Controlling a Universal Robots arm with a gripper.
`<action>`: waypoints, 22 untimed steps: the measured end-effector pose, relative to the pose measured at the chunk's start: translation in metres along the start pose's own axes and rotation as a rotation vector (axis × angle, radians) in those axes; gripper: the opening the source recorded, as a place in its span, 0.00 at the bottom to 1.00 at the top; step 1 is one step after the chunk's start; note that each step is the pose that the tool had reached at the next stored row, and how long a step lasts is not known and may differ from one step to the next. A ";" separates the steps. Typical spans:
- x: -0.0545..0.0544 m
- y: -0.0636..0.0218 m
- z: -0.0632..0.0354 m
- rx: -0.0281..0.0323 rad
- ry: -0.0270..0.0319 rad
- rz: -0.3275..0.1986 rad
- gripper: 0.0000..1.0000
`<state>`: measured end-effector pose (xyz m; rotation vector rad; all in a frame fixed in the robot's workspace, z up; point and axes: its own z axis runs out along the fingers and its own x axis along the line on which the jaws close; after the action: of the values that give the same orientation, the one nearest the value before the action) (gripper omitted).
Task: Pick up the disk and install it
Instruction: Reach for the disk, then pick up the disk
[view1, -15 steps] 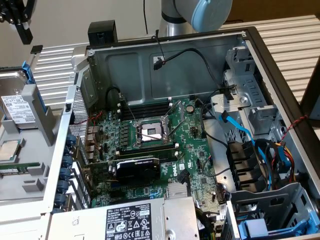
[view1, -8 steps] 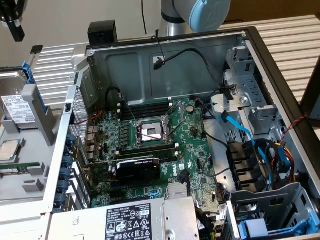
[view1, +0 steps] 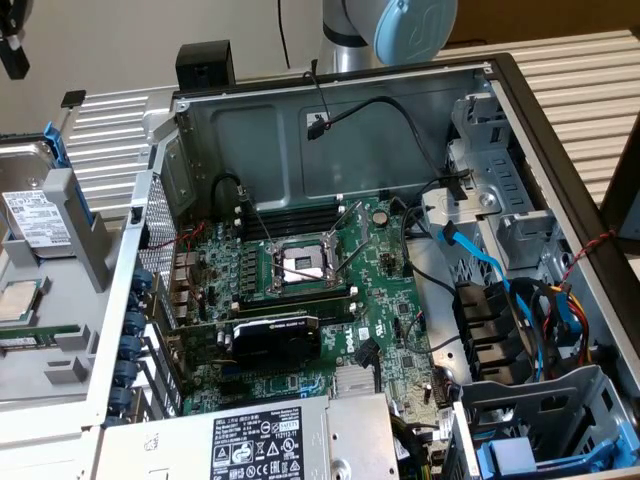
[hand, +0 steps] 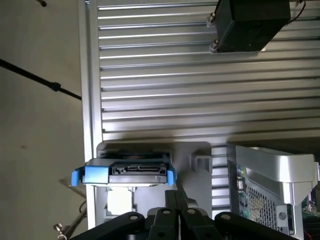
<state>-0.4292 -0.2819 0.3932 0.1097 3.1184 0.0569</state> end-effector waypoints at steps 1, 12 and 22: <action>0.004 0.0009 -0.0002 -0.0001 0.0001 0.000 0.11; 0.046 0.0087 -0.0038 0.0003 0.0046 0.000 0.11; 0.065 0.0122 -0.0041 0.0005 0.0084 0.000 0.11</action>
<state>-0.4929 -0.2653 0.3965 0.1101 3.1269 0.0567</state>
